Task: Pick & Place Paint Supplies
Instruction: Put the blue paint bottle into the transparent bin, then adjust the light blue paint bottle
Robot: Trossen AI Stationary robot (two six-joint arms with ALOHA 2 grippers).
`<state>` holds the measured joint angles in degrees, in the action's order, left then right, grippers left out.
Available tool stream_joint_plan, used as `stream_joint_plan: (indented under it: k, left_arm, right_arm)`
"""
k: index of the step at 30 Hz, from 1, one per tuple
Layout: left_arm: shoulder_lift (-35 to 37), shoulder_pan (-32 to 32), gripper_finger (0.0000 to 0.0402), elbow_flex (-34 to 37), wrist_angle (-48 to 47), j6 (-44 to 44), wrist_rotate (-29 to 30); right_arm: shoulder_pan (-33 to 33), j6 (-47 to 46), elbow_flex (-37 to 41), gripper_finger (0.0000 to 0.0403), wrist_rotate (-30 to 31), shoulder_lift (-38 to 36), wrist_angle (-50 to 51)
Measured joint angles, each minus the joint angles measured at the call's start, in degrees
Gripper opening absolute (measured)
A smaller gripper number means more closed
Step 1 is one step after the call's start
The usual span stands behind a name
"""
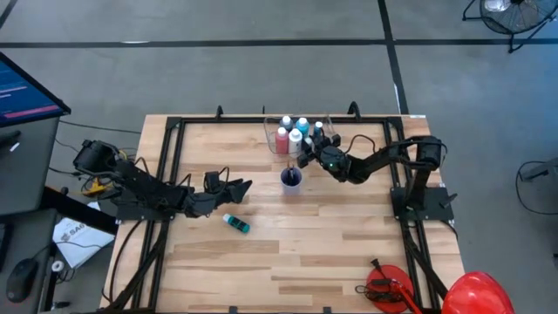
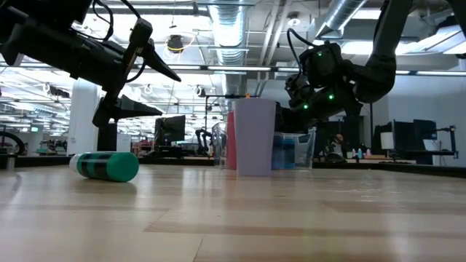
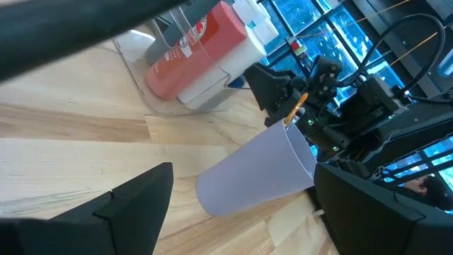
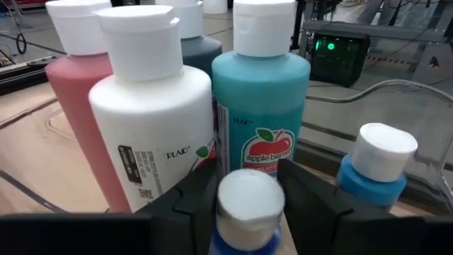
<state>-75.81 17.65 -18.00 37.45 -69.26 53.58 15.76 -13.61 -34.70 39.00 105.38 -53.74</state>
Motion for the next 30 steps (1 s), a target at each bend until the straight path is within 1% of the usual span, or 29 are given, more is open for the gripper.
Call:
stream_joint_plan:
  k: [5,8,10,15,19,25,30]
  left_arm:
    - [0.0,0.0,0.0336,0.0,0.1,0.0,0.0]
    - [0.0,0.0,0.0336,0.0,0.1,0.0,0.0]
    - [0.0,0.0,0.0336,0.0,0.1,0.0,0.0]
    - [0.0,0.0,0.0336,0.0,0.1,0.0,0.0]
    - [0.0,0.0,0.0336,0.0,0.1,0.3,-0.1]
    - [0.0,0.0,0.0336,0.0,0.1,0.5,-1.1]
    - [0.0,0.0,0.0336,0.0,0.1,0.5,-1.5]
  right_arm:
    - [0.0,0.0,0.0,0.0114,0.1,0.0,0.2]
    - [-0.4,0.0,0.0,0.011,0.3,0.0,0.2]
    - [-0.4,0.0,0.0,0.0121,0.4,0.0,0.2]
    - [-0.7,0.0,0.0,0.0179,0.5,-0.3,0.0]
    - [-0.7,0.5,0.0,0.0209,0.5,-0.5,-0.5]
    - [-0.7,0.5,0.0,0.0221,0.5,-0.8,-1.0]
    - [-0.7,1.7,0.0,0.0212,0.5,-4.4,-0.2]
